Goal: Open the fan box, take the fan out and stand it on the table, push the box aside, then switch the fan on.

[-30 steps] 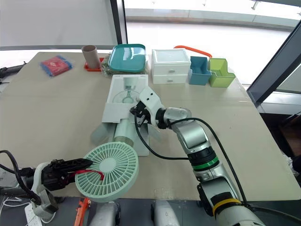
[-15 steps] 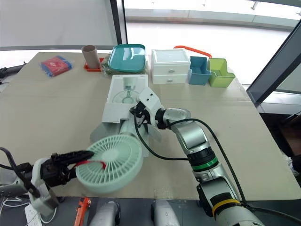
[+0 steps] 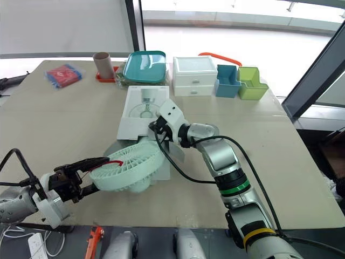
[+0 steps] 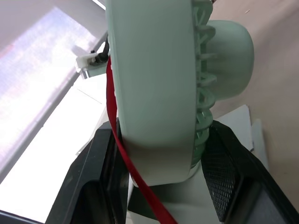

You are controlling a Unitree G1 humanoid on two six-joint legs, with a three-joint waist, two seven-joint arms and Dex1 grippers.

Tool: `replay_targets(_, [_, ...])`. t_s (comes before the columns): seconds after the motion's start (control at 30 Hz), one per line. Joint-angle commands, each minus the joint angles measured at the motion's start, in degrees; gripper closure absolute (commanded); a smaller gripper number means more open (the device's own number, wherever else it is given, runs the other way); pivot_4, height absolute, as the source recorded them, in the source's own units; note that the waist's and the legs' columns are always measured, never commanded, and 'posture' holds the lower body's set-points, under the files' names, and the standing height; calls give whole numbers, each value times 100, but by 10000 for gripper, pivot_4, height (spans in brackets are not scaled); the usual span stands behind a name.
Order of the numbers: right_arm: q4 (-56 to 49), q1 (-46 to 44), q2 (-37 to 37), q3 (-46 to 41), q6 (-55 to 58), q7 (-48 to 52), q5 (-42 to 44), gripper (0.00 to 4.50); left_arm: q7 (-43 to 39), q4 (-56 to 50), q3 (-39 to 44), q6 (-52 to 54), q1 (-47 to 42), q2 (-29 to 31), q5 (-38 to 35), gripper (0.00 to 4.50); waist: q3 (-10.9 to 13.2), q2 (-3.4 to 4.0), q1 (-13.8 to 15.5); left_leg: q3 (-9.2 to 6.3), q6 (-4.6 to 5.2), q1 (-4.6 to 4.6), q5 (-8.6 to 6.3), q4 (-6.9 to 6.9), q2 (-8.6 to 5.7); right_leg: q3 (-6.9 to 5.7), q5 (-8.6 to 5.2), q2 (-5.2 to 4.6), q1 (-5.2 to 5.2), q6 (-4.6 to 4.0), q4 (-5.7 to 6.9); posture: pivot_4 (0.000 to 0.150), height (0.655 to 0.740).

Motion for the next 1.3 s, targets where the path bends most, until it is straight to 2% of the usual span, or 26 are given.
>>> replay_targets(0.03, [109, -11, 0, 79, 0, 38, -50, 45000, -614, -349, 380, 48, 366, 210, -635, 25864, 0, 1, -6, -1, 0, 1, 0, -1, 2, 0, -1, 3, 0, -1, 0, 1500, 7400])
replay_targets(0.17, [157, -34, 9, 91, -43, 70, -49, 45000, -1101, -464, 923, 260, 612, 121, -1122, 25864, 2, 3, -2, 0, 0, 4, 0, -3, 4, 2, -2, 8, 0, -4, 0, 1500, 7400])
replay_targets(0.33, [359, -140, 81, 123, -164, 68, -81, 45000, -1882, -1137, 1423, 623, 1103, 199, -1894, 25864, 3, 4, -8, 1, 0, 4, 0, -3, 6, 7, -2, 13, 0, -5, -1, 1500, 7400])
replay_targets(0.5, [478, -214, 114, 141, -266, 113, -83, 45000, -2234, -1458, 1768, 1071, 1343, 134, -2390, 25864, 3, 6, -6, 1, 0, 3, 0, -3, 6, 11, -2, 15, 0, -5, -1, 1500, 7400])
replay_targets(0.6, [539, -241, 121, 151, -310, 144, -81, 45000, -2469, -1622, 2149, 1439, 1622, 79, -2713, 25864, 4, 6, -17, 2, 0, 4, 0, -3, 9, 15, -2, 22, -2, -6, -1, 1500, 7400])
replay_targets(0.73, [657, -286, 147, 169, -411, 195, -122, 45000, -2822, -2097, 2805, 2314, 2155, 72, -3526, 25864, 6, 8, -25, 1, 0, 4, 0, -4, 16, 15, -4, 31, -3, -10, -2, 1500, 7400])
replay_targets(0.9, [838, -377, 196, 177, -540, 246, -159, 45000, -3406, -2305, 3509, 3140, 2528, -236, -4157, 25864, 11, 15, -45, 4, 0, 5, 0, -5, 26, 24, -4, 47, -5, -15, -3, 1500, 7400])
replay_targets(1.07, [923, -428, 228, 170, -609, 327, -182, 45000, -3363, -2496, 3979, 4085, 2207, -647, -4640, 25864, 14, 19, -45, 2, 0, 6, 0, -5, 33, 27, -5, 58, -6, -22, -2, 1500, 7400])
replay_targets(1.2, [969, -442, 230, 168, -639, 367, -197, 45000, -3548, -2519, 4217, 4571, 1929, -883, -4542, 25864, 14, 19, -46, 3, 0, 6, 0, -4, 38, 30, -4, 64, -7, -23, -2, 1500, 7400])
replay_targets(1.3, [968, -439, 243, 177, -649, 400, -215, 45000, -3404, -2524, 4535, 5083, 1552, -963, -4866, 25864, 15, 18, -46, 2, 0, 7, 0, -5, 40, 28, -4, 66, -7, -27, -2, 1500, 7400])
